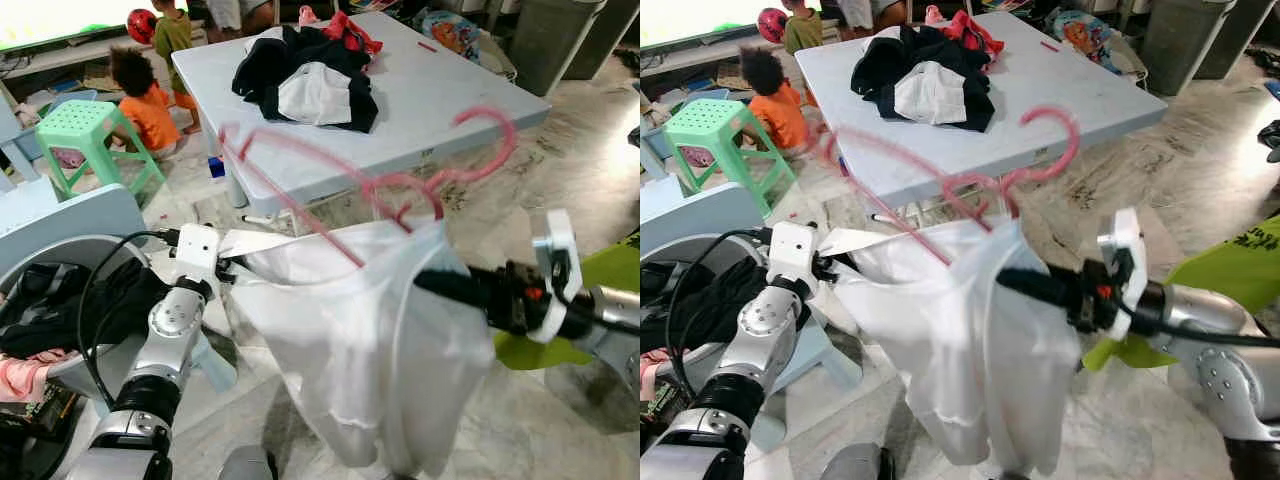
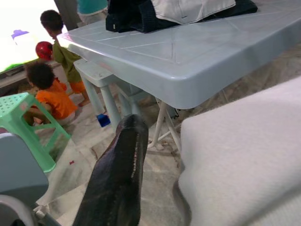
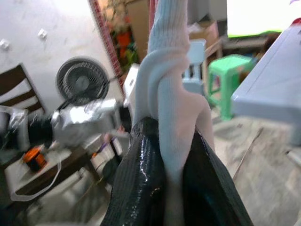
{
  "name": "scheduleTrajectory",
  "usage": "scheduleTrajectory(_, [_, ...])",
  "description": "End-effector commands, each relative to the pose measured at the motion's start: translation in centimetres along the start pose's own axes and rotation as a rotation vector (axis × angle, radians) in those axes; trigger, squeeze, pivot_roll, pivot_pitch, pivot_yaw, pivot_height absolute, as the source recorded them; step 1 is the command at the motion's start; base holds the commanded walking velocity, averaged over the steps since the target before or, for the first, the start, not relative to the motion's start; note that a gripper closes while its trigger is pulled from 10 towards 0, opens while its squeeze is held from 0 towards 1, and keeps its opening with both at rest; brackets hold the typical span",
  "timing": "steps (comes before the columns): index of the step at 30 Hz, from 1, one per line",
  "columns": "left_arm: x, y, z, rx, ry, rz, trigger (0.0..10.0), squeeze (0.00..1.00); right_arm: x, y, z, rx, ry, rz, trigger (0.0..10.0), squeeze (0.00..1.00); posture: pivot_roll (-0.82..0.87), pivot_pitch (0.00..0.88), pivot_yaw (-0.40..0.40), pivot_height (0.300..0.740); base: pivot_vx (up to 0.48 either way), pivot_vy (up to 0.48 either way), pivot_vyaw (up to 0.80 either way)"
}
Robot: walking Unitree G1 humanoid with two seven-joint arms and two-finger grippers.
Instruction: Hang hanger
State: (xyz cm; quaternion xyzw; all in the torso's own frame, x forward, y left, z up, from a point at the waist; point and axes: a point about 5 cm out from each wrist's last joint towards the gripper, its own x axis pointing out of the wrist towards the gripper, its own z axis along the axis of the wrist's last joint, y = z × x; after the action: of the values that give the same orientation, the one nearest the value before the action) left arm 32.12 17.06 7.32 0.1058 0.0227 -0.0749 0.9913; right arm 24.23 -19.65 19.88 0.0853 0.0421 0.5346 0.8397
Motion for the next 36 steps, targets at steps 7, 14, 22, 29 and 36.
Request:
scheduleTrajectory(7, [-0.2, -0.1, -0.3, -0.024, 0.002, 0.023, 0.0, 0.0, 2.5, -1.1, 0.3, -0.03, -0.073, -0.143, 10.0, 0.0, -0.06, 0.0, -0.004, 0.74, 0.0, 0.0, 0.0])
scheduleTrajectory(14, [-0.3, -1.3, -1.5, -0.021, 0.102, -0.076, 1.9, 0.0, 2.7, -2.7, -0.7, -0.171, 0.04, -0.287, 10.0, 0.0, -0.06, 0.0, -0.004, 0.74, 0.0, 0.0, 0.0])
scheduleTrajectory(22, [-2.2, -5.5, -1.9, 0.131, 0.094, -0.476, 10.0, 1.0, 2.4, -5.3, -1.0, -0.431, 0.159, -0.469, 10.0, 0.0, -0.05, 0.0, -0.007, 0.74, 0.0, 0.0, 0.0])
scheduleTrajectory(29, [-4.7, -7.2, -1.6, 0.285, 0.07, -0.822, 10.0, 1.0, 2.9, -4.7, -2.6, -0.458, 0.221, -0.315, 10.0, 0.0, -0.04, 0.0, -0.005, 0.74, 0.0, 0.0, 0.0])
scheduleTrajectory(36, [-3.9, -6.2, -0.5, 0.311, -0.01, -0.65, 10.0, 1.0, 2.3, -3.9, -4.8, -0.479, 0.349, -0.163, 10.0, 0.0, -0.03, 0.0, 0.001, 0.74, 0.0, 0.0, 0.0])
